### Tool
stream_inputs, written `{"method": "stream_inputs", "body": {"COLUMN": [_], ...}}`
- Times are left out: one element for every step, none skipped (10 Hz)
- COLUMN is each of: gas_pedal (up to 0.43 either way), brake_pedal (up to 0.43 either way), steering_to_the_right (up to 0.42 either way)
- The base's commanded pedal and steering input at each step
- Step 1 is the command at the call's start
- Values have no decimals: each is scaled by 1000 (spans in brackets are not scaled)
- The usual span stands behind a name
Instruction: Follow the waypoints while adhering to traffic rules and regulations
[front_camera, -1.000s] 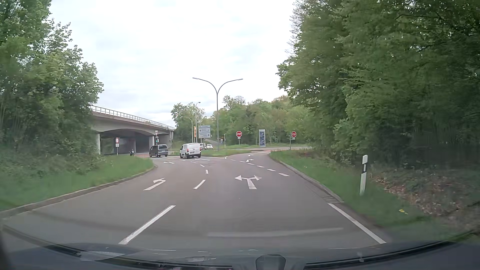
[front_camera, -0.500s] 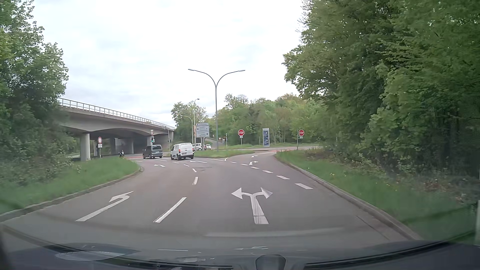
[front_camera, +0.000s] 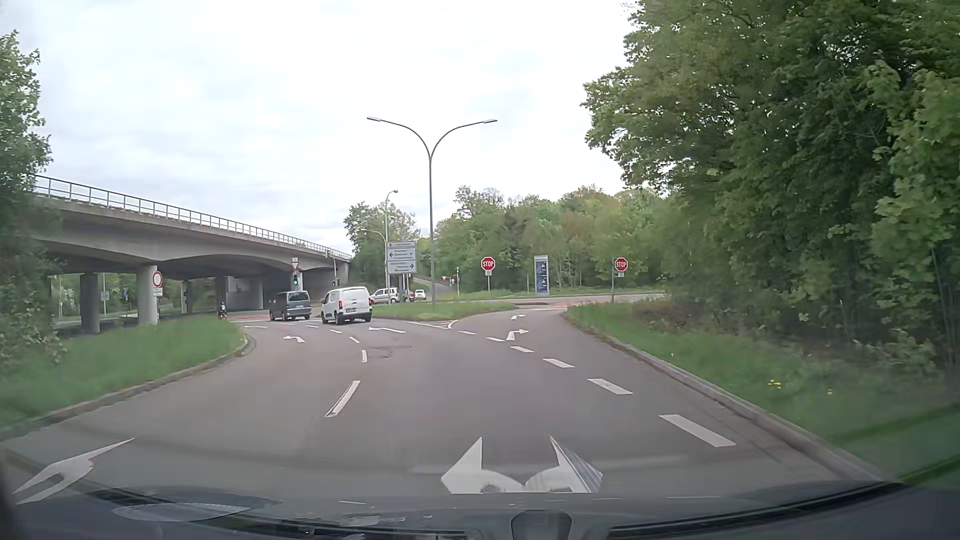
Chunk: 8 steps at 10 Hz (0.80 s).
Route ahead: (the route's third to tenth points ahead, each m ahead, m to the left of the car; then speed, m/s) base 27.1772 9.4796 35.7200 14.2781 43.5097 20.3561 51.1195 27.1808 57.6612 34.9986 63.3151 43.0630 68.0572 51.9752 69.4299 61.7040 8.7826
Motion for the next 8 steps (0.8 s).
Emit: {"method": "stream_inputs", "body": {"gas_pedal": [0, 0, 0, 0, 0, 0, 0, 0], "brake_pedal": [140, 146, 146, 140, 134, 128, 116, 104], "steering_to_the_right": [-34, -40, -46, -50, -56, -62, -65, -68]}}
